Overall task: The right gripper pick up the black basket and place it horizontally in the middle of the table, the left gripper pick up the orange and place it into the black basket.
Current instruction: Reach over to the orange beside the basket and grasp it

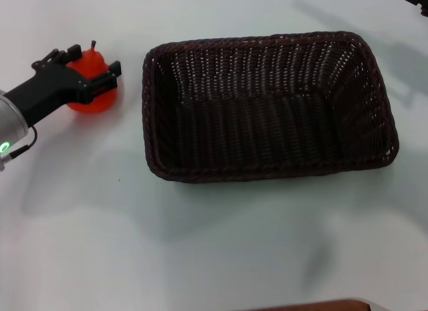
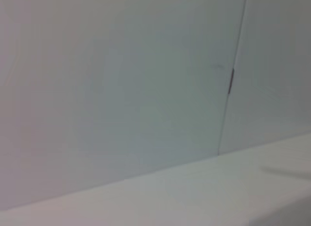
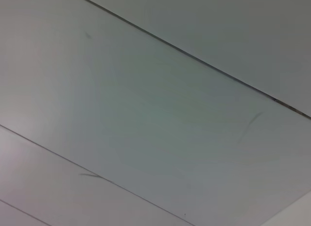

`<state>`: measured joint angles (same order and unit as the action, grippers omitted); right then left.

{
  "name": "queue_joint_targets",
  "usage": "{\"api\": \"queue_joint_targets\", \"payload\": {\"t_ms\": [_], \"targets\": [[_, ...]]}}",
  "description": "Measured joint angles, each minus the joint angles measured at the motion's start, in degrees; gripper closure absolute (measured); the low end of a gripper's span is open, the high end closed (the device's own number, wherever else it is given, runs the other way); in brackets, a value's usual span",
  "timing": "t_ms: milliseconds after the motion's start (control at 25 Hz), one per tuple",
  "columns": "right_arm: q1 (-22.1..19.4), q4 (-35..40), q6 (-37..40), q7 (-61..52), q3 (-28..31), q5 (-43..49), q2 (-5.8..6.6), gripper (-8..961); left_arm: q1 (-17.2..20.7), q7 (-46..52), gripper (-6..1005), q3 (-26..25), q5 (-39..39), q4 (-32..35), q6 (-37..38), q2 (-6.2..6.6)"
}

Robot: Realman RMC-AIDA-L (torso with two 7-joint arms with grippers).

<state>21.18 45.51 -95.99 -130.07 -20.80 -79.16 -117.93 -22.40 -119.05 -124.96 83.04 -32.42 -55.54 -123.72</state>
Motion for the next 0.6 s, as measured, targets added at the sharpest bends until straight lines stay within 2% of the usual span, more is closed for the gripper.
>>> {"api": "queue_joint_targets", "payload": {"t_ms": [200, 480, 600], "targets": [[0.0, -0.12, 0.08, 0.13, -0.01, 0.0, 0.06, 22, -0.01, -1.6, 133, -0.15, -2.42, 0.12, 1.14, -0.12], [0.15, -0.12, 0.11, 0.16, -0.03, -0.03, 0.22, 23, -0.04, -2.38, 207, 4.14, -2.32, 0.25, 7.12, -0.06], [0.32, -0.11, 0.11, 0.15, -0.03, -0.03, 0.34, 23, 0.04, -2.73, 347, 4.26, -2.51, 0.26, 7.58, -0.04]]}}
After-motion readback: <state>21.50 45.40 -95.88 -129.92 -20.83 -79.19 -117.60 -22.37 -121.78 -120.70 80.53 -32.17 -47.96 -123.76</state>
